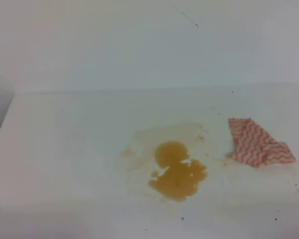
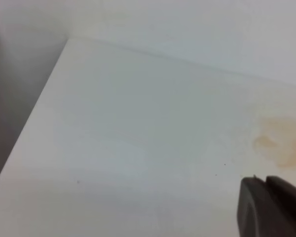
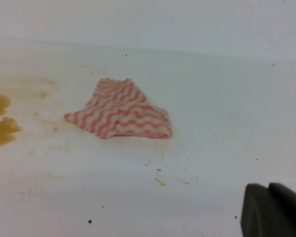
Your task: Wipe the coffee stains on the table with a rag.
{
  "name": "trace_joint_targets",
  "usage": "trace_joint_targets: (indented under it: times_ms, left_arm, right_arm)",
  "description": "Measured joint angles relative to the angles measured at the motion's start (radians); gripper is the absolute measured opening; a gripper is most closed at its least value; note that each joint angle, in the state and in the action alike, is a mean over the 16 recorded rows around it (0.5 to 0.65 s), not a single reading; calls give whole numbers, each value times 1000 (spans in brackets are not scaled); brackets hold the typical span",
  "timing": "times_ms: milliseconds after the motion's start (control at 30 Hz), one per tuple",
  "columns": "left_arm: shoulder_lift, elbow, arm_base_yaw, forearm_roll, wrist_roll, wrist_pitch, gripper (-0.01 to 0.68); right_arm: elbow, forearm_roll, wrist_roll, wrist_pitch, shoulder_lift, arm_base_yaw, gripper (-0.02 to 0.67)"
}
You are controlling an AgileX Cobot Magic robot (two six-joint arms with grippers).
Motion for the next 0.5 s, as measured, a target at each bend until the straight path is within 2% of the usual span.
trace_joint_targets:
  times_ms: [233, 500]
  left_arm:
    - [-1, 0, 0, 0, 0, 0, 0]
    - [-2, 0, 0, 0, 0, -1, 0]
  right_arm:
    - [0, -6, -2, 0, 0, 0, -3]
    - [0, -80, -27, 0, 0, 0, -3]
